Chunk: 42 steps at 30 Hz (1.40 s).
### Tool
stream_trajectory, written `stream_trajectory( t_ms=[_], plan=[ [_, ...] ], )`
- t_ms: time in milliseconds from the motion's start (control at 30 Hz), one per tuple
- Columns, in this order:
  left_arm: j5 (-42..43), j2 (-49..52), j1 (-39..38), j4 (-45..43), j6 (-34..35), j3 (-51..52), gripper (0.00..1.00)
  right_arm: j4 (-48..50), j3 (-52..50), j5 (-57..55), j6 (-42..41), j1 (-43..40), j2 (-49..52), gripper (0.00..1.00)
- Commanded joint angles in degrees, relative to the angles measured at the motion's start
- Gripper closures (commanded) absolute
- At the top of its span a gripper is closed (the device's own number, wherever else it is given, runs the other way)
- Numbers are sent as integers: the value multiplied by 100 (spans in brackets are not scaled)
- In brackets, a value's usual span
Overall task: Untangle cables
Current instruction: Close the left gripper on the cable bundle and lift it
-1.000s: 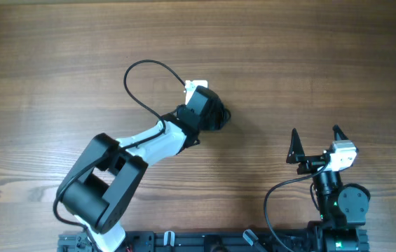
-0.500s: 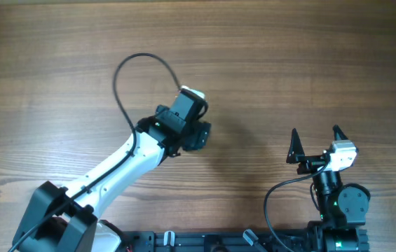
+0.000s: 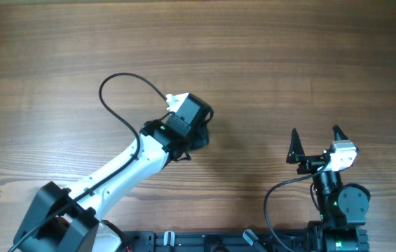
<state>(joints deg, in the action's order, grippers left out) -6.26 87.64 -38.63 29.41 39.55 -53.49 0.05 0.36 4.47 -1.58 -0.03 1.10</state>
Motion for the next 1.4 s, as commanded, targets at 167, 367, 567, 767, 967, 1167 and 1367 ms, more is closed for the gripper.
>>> stream_trajectory(
  t_ms=[167, 367, 567, 767, 967, 1167, 1367],
  plan=[
    [-90, 584, -107, -295, -1762, -4, 20, 17, -7, 31, 50, 17, -31, 0],
    [-236, 212, 387, 4, -986, -9, 28, 17, -7, 31, 50, 17, -31, 0],
    [-240, 573, 479, 129, -1152, 2, 50, 17, -7, 31, 50, 17, -31, 0],
    [116, 852, 479, 140, -704, 2, 44, 17, -7, 28, 52, 17, -31, 0],
    [365, 785, 122, -380, -1696, -22, 36, 17, -7, 31, 50, 17, -31, 0],
    [363, 774, 26, -1259, 531, -22, 23, 17, -7, 31, 50, 17, -31, 1],
    [-643, 621, 337, -599, -308, -22, 20, 17, -7, 31, 52, 17, -31, 0]
  ],
)
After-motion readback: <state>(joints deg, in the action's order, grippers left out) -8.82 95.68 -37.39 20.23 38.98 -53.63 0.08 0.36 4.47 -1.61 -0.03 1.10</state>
